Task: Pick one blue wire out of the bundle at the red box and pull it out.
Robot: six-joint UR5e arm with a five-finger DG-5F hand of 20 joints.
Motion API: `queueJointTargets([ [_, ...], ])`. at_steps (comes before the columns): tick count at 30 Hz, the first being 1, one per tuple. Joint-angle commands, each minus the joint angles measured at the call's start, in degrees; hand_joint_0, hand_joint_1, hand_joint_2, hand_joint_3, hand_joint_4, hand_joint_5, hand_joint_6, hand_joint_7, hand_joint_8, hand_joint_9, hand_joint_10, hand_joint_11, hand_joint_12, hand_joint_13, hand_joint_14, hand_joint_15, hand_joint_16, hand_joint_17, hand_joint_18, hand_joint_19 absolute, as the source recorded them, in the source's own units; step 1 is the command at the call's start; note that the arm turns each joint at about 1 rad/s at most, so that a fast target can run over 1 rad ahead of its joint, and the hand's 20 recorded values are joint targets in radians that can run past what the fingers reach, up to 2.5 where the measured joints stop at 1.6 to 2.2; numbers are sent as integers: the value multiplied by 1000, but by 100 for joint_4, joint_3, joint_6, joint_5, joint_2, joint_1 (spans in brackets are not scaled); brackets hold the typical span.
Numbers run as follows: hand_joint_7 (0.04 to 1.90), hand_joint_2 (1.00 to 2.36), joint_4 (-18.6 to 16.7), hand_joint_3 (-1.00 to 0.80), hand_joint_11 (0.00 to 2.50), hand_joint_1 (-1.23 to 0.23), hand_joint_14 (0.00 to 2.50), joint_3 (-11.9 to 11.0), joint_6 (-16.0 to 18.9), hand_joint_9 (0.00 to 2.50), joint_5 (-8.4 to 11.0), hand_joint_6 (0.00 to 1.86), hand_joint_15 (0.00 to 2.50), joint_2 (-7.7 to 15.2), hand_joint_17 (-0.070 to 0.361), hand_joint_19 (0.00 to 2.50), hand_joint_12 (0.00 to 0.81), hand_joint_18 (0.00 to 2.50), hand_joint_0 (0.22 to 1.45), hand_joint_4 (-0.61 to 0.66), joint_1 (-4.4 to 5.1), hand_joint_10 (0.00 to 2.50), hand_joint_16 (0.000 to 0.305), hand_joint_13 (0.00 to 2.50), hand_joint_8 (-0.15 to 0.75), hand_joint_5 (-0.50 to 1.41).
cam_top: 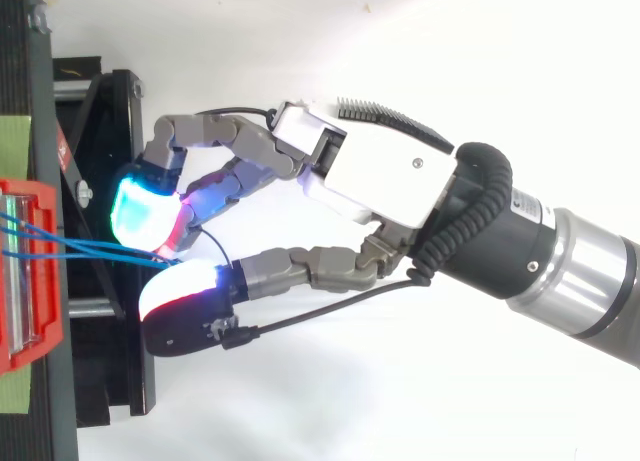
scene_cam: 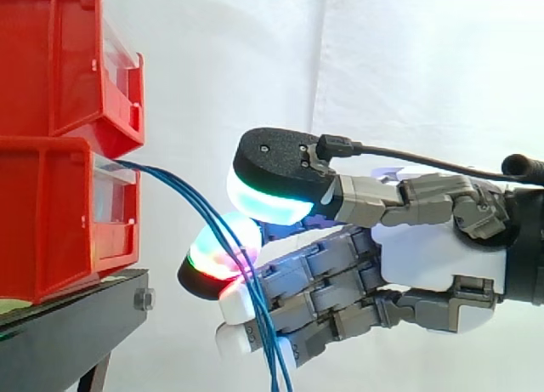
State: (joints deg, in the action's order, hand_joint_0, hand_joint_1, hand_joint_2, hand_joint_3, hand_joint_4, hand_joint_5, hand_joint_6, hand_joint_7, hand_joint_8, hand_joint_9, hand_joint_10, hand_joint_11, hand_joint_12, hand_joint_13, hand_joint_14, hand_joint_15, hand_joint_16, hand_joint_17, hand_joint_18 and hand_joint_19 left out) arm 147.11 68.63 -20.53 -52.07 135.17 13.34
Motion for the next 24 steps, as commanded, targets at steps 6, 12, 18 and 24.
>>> queueJointTargets([
  [6,1275,1000,-95,-488,457,-784,14,19,-92,970,4,500,392,62,113,604,380,721,556,233,99,15,50,836,294,-91],
  [12,1286,1003,-157,-474,459,-795,15,115,-100,971,-5,507,384,62,111,605,377,724,575,218,99,17,49,842,289,-92],
  [18,1260,1003,-209,-467,469,-805,14,115,-92,978,13,522,384,62,110,600,374,725,592,218,99,15,49,847,290,-96],
  [24,1256,1002,-227,-473,465,-811,14,107,-100,982,13,526,388,62,109,606,374,740,598,225,99,15,49,850,290,-96],
])
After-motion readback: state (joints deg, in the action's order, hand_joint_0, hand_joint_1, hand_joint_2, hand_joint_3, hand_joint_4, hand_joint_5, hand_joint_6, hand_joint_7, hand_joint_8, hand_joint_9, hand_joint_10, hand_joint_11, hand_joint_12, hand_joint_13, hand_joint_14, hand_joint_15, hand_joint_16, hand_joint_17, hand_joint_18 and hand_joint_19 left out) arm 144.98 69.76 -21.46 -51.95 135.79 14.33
